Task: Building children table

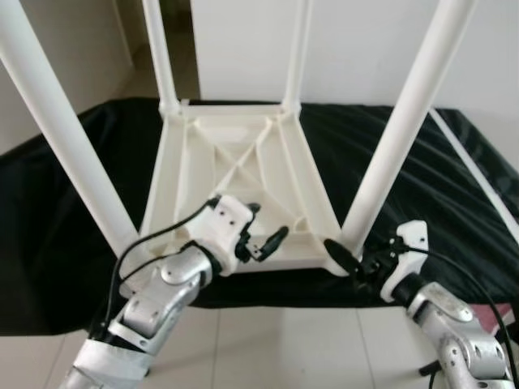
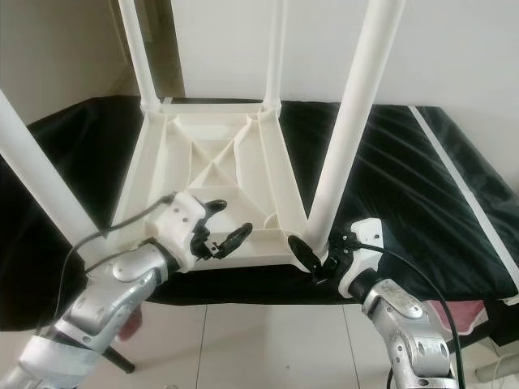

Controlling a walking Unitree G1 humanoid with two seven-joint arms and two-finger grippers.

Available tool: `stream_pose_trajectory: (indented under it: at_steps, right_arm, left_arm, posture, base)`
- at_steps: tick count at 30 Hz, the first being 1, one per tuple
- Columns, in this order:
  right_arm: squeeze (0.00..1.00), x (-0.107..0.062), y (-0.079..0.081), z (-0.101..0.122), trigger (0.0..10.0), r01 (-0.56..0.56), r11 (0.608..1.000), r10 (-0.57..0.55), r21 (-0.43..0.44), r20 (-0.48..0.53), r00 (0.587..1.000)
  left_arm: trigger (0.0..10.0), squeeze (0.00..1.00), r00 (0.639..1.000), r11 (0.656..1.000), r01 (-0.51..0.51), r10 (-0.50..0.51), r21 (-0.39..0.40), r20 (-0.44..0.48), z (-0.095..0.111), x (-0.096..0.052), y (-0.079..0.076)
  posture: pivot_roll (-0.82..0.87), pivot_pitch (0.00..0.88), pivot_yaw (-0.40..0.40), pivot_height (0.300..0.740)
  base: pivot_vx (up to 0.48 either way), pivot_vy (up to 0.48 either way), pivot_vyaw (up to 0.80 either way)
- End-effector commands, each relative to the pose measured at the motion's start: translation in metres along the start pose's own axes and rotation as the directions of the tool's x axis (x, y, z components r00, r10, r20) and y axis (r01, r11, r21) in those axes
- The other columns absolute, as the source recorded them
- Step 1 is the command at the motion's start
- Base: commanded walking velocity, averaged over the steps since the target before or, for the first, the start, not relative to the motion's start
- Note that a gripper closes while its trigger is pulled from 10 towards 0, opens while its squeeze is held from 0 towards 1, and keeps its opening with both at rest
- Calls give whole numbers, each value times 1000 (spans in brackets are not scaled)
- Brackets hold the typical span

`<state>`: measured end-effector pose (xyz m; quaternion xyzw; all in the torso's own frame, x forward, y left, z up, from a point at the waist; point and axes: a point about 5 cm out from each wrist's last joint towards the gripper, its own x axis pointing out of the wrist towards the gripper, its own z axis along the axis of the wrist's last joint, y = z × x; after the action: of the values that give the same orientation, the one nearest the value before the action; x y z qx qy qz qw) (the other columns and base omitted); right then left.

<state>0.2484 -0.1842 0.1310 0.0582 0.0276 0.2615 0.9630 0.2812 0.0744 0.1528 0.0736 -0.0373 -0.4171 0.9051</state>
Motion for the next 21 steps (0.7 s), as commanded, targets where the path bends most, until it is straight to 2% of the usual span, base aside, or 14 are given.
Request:
stream_pose_trajectory:
  at_steps: [1, 5, 7, 10, 15, 21]
  right_arm:
    - [0, 3, 5, 1, 10000, -12, 1000, 12, -22, 6, 1000]
    - [0, 13, -2, 4, 10000, 83, 995, -81, -55, 37, 996]
    - [0, 20, -3, 3, 10000, 110, 991, -107, -81, 40, 993]
    - [0, 25, -2, 2, 10000, 114, 991, -112, -76, 39, 993]
    - [0, 38, 4, -2, 10000, 140, 984, -136, -110, 41, 990]
    - [0, 46, 8, -4, 10000, 130, 980, -125, -152, 44, 991]
  left_arm:
    - [10000, 0, 998, 997, -66, 65, 40, 10, 0, 3, 5]
    - [10000, 0, 998, 993, -58, 57, 105, 12, -4, 6, 5]
    - [10000, 0, 1000, 986, 30, -31, 164, 1, -6, 9, -1]
    - [10000, 0, 999, 985, 41, -40, 165, -11, -9, 13, -1]
    - [10000, 0, 998, 972, -58, 51, 227, 34, -9, 17, 4]
    - [10000, 0, 996, 965, -70, 51, 254, 78, -8, 22, 3]
  posture:
    - [-24, 49, -4, 740]
    - [-23, 46, -10, 740]
    - [-23, 46, -13, 740]
    - [-20, 43, -14, 740]
    - [-17, 33, -18, 740]
    - [-15, 29, -20, 740]
  base:
    - [0, 0, 0]
    - [0, 0, 0]
    - [0, 0, 0]
    - [0, 0, 0]
    - [0, 0, 0]
    - [0, 0, 0]
